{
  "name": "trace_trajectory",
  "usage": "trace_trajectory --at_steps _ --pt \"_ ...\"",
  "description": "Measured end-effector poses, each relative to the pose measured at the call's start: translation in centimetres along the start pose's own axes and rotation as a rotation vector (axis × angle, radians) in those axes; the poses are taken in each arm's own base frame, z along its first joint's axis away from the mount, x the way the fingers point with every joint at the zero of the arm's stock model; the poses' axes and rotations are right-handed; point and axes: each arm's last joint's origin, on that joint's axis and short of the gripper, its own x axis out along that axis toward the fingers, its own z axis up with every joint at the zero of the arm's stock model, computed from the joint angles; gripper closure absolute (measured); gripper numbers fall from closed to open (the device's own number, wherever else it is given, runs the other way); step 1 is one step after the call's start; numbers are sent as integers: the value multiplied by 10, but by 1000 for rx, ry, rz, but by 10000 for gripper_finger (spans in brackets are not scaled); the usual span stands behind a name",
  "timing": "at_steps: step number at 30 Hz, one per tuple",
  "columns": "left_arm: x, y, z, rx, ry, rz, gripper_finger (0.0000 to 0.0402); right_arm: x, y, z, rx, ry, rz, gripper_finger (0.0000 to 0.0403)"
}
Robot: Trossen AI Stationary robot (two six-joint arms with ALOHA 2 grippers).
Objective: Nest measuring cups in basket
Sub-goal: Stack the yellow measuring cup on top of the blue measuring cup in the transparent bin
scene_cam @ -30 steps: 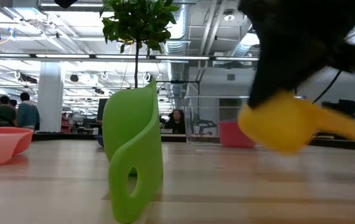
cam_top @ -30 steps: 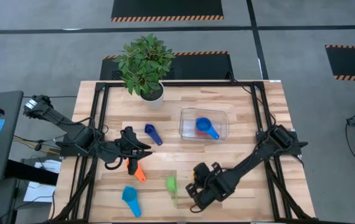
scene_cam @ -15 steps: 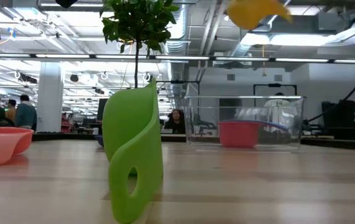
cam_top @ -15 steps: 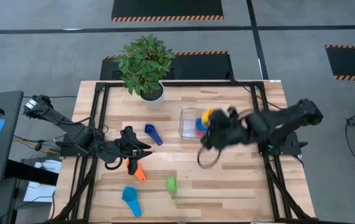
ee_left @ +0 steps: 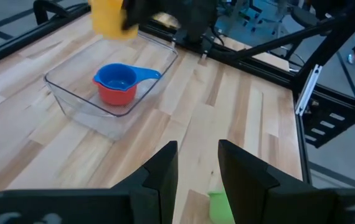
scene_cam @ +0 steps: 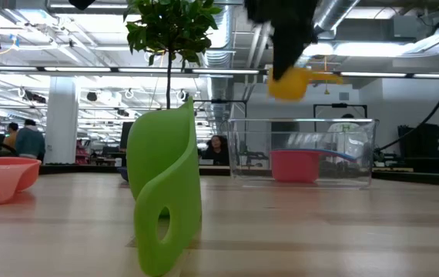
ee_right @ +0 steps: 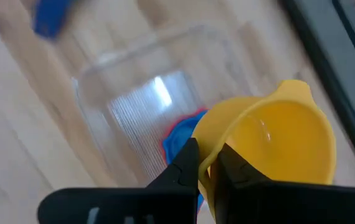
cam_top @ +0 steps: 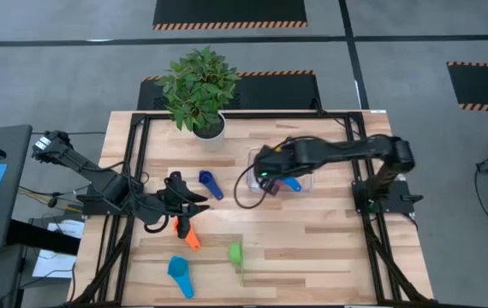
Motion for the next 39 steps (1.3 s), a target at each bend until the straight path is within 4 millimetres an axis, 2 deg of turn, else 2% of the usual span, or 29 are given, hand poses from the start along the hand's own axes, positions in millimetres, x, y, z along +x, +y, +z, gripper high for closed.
trace_trajectory --at_steps 2,6,10,17,24,30,39 --pt "0 0 0 -1 -1 0 299 18 8 0 -48 64 -9 381" --pt "0 0 0 -4 -1 -1 299 41 18 0 -114 132 -17 380" --pt "0 0 0 -25 -1 -1 299 54 20 -1 -135 153 -23 380" --pt "0 0 0 -26 0 0 299 76 23 -19 -140 194 -10 380" --pt "0 0 0 -23 0 0 299 81 29 -17 -110 137 33 363" --pt "0 0 0 -28 1 -1 299 86 26 -22 -118 170 20 337" --pt "0 0 0 -30 1 -1 299 89 24 -28 -111 207 -8 331"
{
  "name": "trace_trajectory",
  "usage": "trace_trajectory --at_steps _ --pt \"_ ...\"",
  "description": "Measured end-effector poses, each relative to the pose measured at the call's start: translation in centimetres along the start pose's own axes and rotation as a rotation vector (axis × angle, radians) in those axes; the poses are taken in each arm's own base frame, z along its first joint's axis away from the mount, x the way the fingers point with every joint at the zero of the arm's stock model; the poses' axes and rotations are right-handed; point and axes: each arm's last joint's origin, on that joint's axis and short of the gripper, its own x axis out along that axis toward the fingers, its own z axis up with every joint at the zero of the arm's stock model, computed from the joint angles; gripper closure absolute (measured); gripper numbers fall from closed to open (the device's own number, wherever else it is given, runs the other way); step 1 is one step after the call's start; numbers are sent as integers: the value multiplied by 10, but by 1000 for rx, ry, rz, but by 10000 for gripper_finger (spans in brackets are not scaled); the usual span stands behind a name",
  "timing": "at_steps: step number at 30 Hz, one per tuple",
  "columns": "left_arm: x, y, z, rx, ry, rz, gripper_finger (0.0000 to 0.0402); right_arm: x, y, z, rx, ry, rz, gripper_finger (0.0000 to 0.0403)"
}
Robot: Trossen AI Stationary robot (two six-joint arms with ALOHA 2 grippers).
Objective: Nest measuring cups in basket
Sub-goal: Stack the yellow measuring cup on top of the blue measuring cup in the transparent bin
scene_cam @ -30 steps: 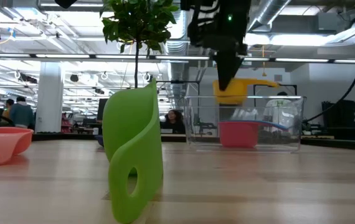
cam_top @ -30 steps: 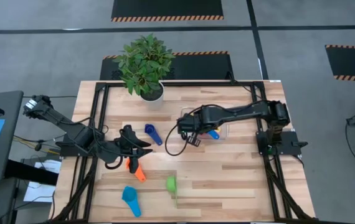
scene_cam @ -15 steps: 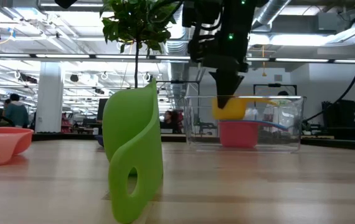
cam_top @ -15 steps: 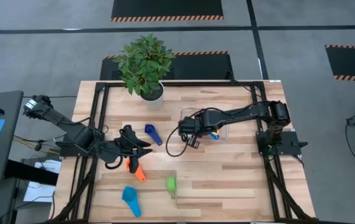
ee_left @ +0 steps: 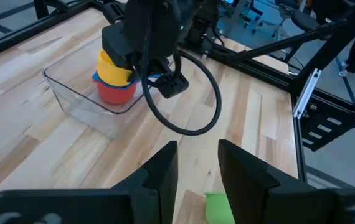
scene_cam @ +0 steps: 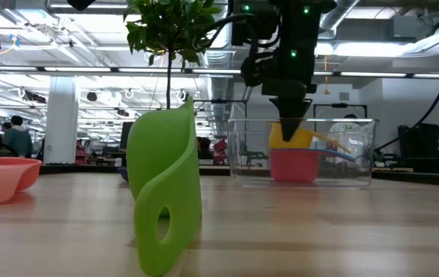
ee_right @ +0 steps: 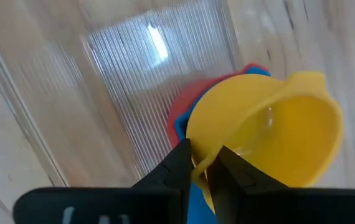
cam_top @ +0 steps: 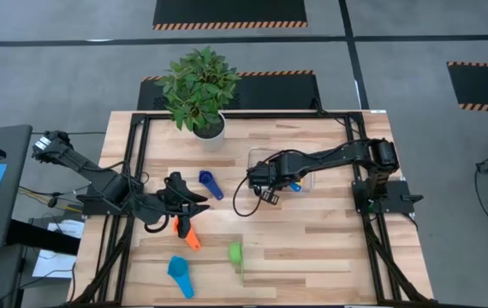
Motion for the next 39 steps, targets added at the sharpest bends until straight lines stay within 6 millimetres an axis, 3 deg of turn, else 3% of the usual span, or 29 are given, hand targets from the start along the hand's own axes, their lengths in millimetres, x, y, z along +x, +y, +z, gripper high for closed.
trace_trajectory --at_steps 7,18,25,39 --pt "0 0 0 0 0 0 299 2 -8 -4 38 75 -2 326" --pt "0 0 0 -1 3 -4 299 -1 -15 -1 67 105 21 274" --pt "0 0 0 -1 3 -4 299 -31 -21 13 49 70 31 248" --pt "0 0 0 -1 2 -4 299 -21 -47 20 89 88 -21 279"
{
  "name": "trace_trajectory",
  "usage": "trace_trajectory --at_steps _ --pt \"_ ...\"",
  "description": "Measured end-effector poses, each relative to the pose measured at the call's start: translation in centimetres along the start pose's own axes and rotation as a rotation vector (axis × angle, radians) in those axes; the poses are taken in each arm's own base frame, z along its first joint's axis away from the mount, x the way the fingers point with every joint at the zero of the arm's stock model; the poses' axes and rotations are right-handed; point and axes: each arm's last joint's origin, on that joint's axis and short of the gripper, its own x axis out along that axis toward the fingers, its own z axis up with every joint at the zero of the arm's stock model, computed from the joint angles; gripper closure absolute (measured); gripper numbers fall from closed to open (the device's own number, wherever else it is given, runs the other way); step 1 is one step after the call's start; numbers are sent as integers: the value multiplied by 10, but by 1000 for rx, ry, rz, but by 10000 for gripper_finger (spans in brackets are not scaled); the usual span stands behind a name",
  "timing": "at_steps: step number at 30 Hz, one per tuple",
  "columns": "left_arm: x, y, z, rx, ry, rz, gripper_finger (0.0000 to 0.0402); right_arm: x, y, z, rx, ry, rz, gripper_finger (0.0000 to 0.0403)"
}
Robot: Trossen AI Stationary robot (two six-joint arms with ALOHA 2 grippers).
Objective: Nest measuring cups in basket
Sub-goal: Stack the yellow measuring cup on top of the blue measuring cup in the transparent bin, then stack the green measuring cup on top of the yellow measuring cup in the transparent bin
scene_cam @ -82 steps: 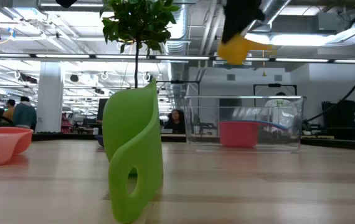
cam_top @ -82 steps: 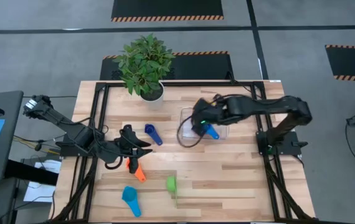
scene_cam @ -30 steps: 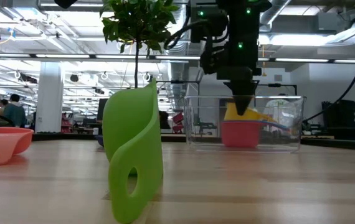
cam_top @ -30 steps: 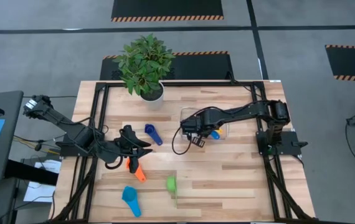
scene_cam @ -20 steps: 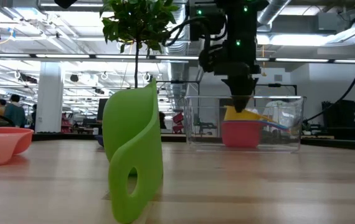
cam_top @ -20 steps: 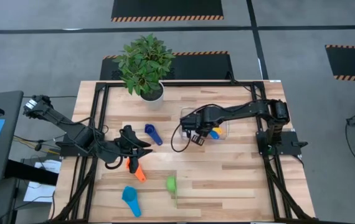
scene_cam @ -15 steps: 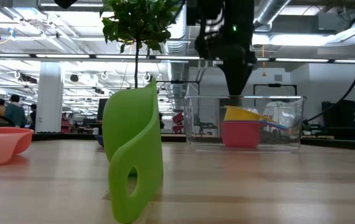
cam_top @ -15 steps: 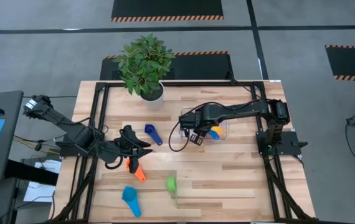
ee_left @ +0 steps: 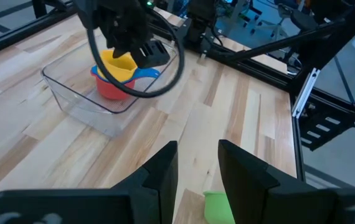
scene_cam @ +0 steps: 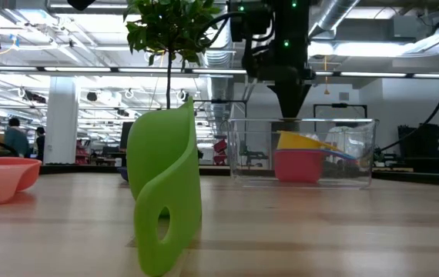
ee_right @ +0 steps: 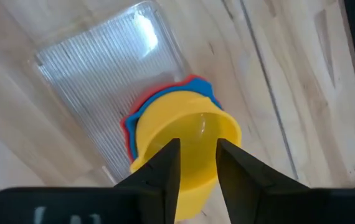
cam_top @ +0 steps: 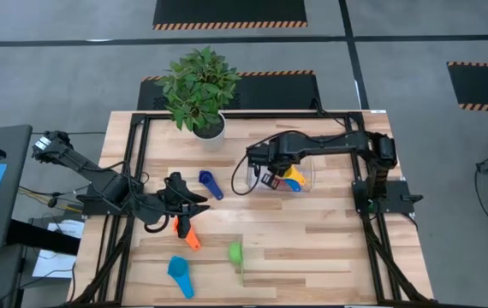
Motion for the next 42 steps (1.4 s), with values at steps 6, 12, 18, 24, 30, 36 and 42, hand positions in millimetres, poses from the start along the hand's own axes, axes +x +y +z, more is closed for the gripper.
trace_trajectory --at_steps 6,12,18,24,30,36,42 --pt "0 0 0 1 1 0 299 5 0 2 -11 13 12 284" --pt "0 0 0 1 0 1 299 5 -1 5 -7 -7 21 284" --pt "0 0 0 1 0 0 299 18 -2 1 32 14 20 284" --pt "0 0 0 0 0 1 299 42 1 -11 27 60 -15 284" --pt "0 0 0 -4 0 1 299 58 2 -11 61 29 23 284" --pt "0 0 0 -13 0 1 299 61 1 -15 90 80 58 284" --pt "0 0 0 -14 0 1 299 62 -1 -14 99 82 63 284"
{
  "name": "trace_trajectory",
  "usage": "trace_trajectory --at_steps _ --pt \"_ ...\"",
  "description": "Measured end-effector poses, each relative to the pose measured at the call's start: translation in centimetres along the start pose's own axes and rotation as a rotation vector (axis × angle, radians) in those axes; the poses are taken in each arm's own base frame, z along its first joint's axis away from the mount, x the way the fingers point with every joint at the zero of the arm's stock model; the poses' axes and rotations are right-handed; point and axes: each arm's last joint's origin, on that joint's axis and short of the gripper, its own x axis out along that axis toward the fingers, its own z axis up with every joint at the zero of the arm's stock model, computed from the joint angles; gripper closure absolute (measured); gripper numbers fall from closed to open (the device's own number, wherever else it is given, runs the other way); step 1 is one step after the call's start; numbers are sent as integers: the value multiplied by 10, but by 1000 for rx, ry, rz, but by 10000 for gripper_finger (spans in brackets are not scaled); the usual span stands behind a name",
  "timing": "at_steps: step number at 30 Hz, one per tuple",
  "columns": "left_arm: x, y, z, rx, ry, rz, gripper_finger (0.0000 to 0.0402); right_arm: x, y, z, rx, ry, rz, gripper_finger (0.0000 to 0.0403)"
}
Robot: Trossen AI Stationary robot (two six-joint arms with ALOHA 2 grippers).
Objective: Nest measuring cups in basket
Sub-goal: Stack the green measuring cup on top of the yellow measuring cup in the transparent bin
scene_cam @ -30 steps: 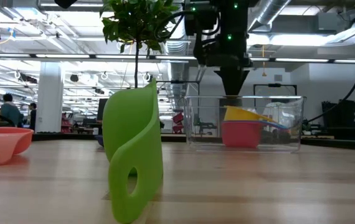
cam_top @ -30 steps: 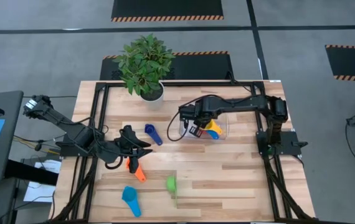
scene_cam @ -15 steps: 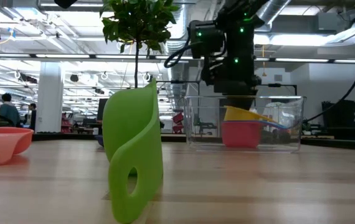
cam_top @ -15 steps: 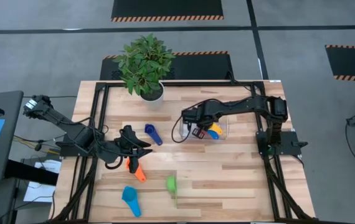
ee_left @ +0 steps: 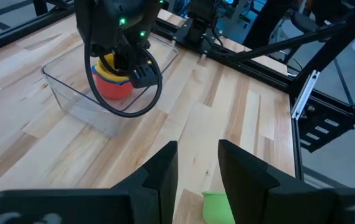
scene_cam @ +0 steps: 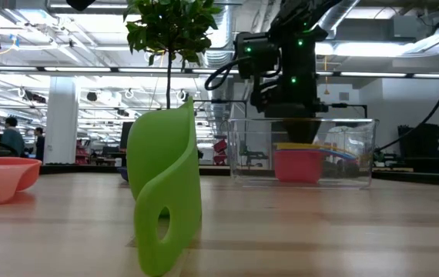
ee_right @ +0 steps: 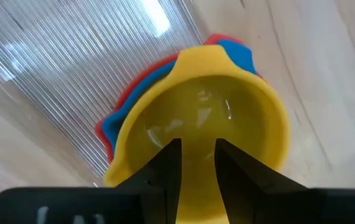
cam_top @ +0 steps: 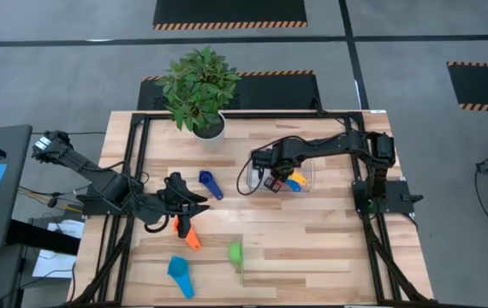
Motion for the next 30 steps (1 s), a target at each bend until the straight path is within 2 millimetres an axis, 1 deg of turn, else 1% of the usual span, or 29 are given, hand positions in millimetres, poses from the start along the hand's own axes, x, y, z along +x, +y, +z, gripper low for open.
trace_trajectory --at_steps 3,5,7,11,14,18,20,22,26,30 --pt "0 0 0 -3 0 0 299 -1 0 1 3 -8 2 284" --pt "0 0 0 -3 0 0 299 -10 -2 2 9 -1 0 284" --pt "0 0 0 -3 0 0 299 -31 -7 4 17 -5 1 284" --pt "0 0 0 -3 0 0 299 -71 -12 -2 12 -6 -1 284" --pt "0 0 0 -3 0 0 299 -104 -8 -13 25 -64 103 284" --pt "0 0 0 -2 0 0 299 -147 12 -45 -41 -145 336 284" --pt "0 0 0 -2 1 1 299 -165 23 -65 -80 -195 397 284" --pt "0 0 0 -1 1 0 299 -181 31 -88 -100 -251 408 284" --pt "0 0 0 -1 1 0 299 -203 48 -128 -19 -379 408 284" --pt "0 0 0 -1 1 0 299 -217 71 -159 61 -526 455 284"
